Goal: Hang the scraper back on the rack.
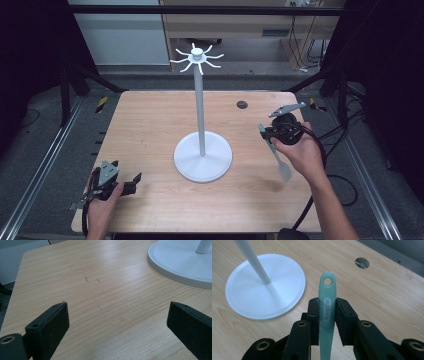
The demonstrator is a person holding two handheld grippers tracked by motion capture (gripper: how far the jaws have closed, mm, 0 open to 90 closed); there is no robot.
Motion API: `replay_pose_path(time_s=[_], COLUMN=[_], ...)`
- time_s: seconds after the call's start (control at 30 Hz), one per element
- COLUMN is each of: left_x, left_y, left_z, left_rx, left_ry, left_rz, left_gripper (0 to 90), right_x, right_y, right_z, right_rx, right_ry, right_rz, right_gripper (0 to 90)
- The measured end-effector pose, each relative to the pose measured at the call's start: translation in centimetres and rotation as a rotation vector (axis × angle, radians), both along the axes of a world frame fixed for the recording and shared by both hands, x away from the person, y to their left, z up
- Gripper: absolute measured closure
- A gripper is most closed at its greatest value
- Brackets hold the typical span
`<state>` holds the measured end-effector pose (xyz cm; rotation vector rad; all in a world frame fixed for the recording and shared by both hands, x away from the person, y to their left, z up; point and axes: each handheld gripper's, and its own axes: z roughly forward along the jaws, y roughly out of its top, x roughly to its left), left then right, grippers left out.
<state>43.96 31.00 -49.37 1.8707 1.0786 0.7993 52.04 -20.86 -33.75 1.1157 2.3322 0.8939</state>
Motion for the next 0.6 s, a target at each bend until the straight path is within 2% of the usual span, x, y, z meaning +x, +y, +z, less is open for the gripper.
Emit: replay_pose_path(time_s=[0.2,0.3,0.33,0.4,0.43,0.6], left_x=[0.0,0.0,0.0,0.0,0.0,0.0], left_y=[0.0,0.0,0.0,0.0,0.0,0.0], left_z=[0.0,0.0,0.0,0.0,0.0,0.0], left_rx=[0.002,0.002,0.003,0.003,0.003,0.003], left_ry=[0.001,0.001,0.003,0.002,0.001,0.001], left_rz=[0.000,0.000,-0.001,-0.001,0.000,0.000], left_gripper=[3.8,3.8,3.8,3.8,3.8,3.8], right_x=[-0.1,-0.1,-0.2,-0.3,-0.3,-0.6], right_y=[-0.1,0.0,0.1,0.2,0.3,0.9], right_z=[0.8,1.2,1.6,1.7,2.1,3.0], right_rx=[0.056,0.072,0.098,0.111,0.127,0.165], right_ry=[-0.074,-0.092,-0.116,-0.126,-0.148,-0.187], right_rz=[-0.020,-0.021,-0.023,-0.021,-0.017,-0.016], right_gripper=[74.1,74.1,74.1,74.1,74.1,74.1])
